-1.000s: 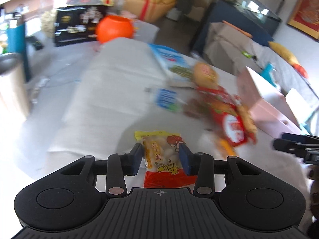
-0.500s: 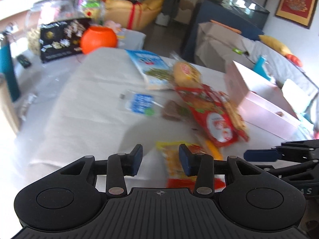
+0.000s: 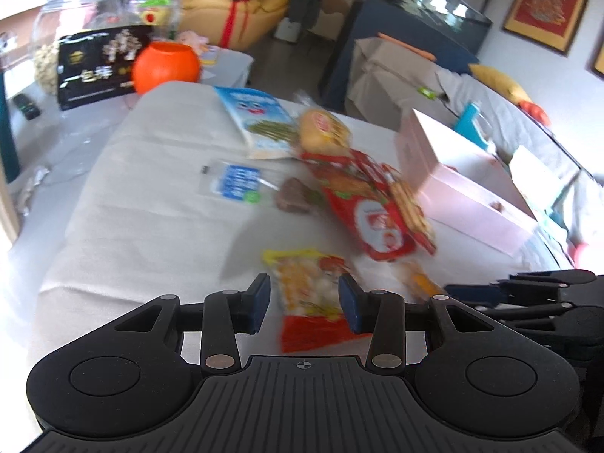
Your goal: Organize snacks
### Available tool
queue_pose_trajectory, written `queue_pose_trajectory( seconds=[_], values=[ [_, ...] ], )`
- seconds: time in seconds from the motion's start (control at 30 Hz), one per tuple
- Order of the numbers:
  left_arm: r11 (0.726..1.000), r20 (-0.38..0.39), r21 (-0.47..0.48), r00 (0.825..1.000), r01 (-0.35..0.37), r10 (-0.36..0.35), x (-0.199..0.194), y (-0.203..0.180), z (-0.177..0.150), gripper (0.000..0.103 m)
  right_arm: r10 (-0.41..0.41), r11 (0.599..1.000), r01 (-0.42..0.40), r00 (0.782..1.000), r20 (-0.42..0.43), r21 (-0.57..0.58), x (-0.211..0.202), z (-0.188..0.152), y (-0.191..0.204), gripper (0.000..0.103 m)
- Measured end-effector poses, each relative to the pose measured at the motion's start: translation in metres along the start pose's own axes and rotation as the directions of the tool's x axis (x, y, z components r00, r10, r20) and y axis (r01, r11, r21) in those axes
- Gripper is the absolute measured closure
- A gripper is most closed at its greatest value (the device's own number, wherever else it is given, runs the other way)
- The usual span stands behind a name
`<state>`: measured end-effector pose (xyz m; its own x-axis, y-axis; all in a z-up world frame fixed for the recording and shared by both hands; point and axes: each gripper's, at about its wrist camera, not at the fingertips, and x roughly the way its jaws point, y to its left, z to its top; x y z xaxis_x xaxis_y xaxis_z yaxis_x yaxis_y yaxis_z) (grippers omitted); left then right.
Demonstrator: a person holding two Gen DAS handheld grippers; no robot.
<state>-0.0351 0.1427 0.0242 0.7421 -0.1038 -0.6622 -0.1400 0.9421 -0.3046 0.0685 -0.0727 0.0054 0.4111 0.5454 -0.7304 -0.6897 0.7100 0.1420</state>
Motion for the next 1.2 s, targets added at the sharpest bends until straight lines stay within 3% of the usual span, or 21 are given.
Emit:
queue_pose_trajectory(
  seconds=[0.17,0.33,0.37,0.4,0.43,0.47,0.53,0.63,0.83,1.03,1.2],
  values=[
    [0.997,-0.031,0.075,0.999,0.009,-0.006,0.018,-0.022,0.000,0.059,-0.083,0.996,0.082,0.997,0.004,0.044,-0.029,-0.030,-0.029,0.073],
    [0.982,-0.050,0.187,0.999,0.022,-0.013,0.035,-0.054,0.002,0.058,-0.208,0.975,0.203,0.977,0.046,0.088,-0.051,-0.054,-0.053,0.070],
    [0.978,-0.052,0.205,0.999,0.021,-0.010,0.038,-0.060,0.002,0.058,-0.228,0.971,0.222,0.972,0.055,0.093,-0.053,-0.058,-0.056,0.060],
    [0.973,-0.055,0.232,0.998,0.019,-0.006,0.040,-0.067,0.002,0.057,-0.257,0.963,0.250,0.964,0.065,0.099,-0.054,-0.061,-0.059,0.042],
    [0.967,-0.054,0.255,0.999,0.016,-0.003,0.041,-0.072,0.001,0.056,-0.286,0.955,0.277,0.955,0.078,0.108,-0.054,-0.064,-0.061,0.035],
    [0.960,-0.052,0.281,0.999,0.012,0.003,0.042,-0.077,0.000,0.056,-0.315,0.945,0.303,0.944,0.096,0.121,-0.055,-0.067,-0.063,0.028],
    [0.945,-0.051,0.328,0.999,0.007,0.010,0.043,-0.085,-0.003,0.053,-0.346,0.932,0.329,0.931,0.114,0.151,-0.054,-0.072,-0.067,0.028],
    [0.936,-0.054,0.352,0.999,0.011,0.009,0.041,-0.090,-0.004,0.052,-0.338,0.928,0.314,0.936,0.101,0.201,-0.050,-0.077,-0.075,0.027],
    [0.945,-0.021,0.326,1.000,0.013,-0.006,0.034,-0.087,0.001,0.053,-0.346,0.918,0.314,0.932,0.105,0.241,-0.052,-0.078,-0.080,0.020],
    [0.919,-0.054,0.393,0.997,-0.025,0.050,0.043,-0.099,-0.006,0.052,-0.342,0.919,0.307,0.933,0.112,0.247,-0.052,-0.080,-0.079,0.019],
    [0.906,-0.077,0.424,0.997,0.009,0.026,0.044,-0.110,-0.009,0.052,-0.341,0.918,0.305,0.933,0.112,0.253,-0.052,-0.080,-0.080,0.018]
  ],
)
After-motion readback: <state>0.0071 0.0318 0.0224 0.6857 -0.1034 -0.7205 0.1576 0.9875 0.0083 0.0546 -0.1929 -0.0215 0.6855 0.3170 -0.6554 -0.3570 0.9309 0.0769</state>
